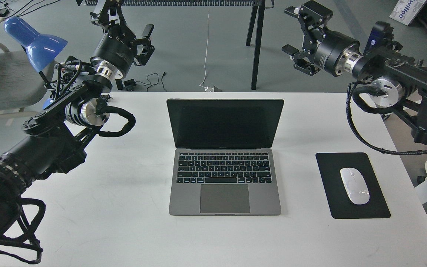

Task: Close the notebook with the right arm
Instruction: 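Swing the right gripper over toward the top of the laptop screen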

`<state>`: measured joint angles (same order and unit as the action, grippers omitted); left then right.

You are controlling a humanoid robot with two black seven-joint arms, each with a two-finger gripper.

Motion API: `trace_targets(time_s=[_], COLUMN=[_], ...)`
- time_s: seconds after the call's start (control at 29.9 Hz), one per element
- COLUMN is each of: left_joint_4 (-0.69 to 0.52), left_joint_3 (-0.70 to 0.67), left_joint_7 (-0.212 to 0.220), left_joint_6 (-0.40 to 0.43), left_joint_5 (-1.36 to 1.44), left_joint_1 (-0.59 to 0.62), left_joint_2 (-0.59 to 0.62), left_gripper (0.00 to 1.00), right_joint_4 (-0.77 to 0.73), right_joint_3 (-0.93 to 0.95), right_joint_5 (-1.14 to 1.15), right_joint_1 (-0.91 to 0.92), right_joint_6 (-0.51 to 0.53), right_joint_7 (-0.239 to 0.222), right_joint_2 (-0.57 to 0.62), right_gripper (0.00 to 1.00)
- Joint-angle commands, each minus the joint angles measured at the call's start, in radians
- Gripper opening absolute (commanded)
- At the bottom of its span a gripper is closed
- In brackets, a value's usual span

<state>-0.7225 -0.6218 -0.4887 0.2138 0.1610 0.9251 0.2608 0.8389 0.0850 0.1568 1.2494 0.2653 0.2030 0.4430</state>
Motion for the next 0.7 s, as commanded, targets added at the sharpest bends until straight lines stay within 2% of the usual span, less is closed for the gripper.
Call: trace_targets(time_s=[0.0, 0.37, 0.67], left_joint_4=[0.000, 0.000, 0.000], left_joint_3=[-0.001, -0.001, -0.001], left_joint_7=[0.000, 0.000, 0.000], left_joint_6=[0.001, 0.001, 0.001], left_joint_5=[0.000, -0.003, -0.005], left_joint_1=[0.000, 0.000, 0.000], left_joint_2=[0.000, 0.000, 0.001], left_gripper=[1.00, 1.00, 1.00], right_joint_4=[-0.061, -0.279, -0.348], right_joint_3=[-0.109, -0.344, -0.409], right_joint_5=[0.010, 0.050, 0.072], right_joint_1=[0.068, 0.127, 0.117], right_joint_6=[0.000, 0.000, 0.005], right_joint_7=[-0.011, -0.013, -0.013], right_joint_2=[-0.081, -0.343, -0.426], right_gripper=[1.00, 1.00, 1.00])
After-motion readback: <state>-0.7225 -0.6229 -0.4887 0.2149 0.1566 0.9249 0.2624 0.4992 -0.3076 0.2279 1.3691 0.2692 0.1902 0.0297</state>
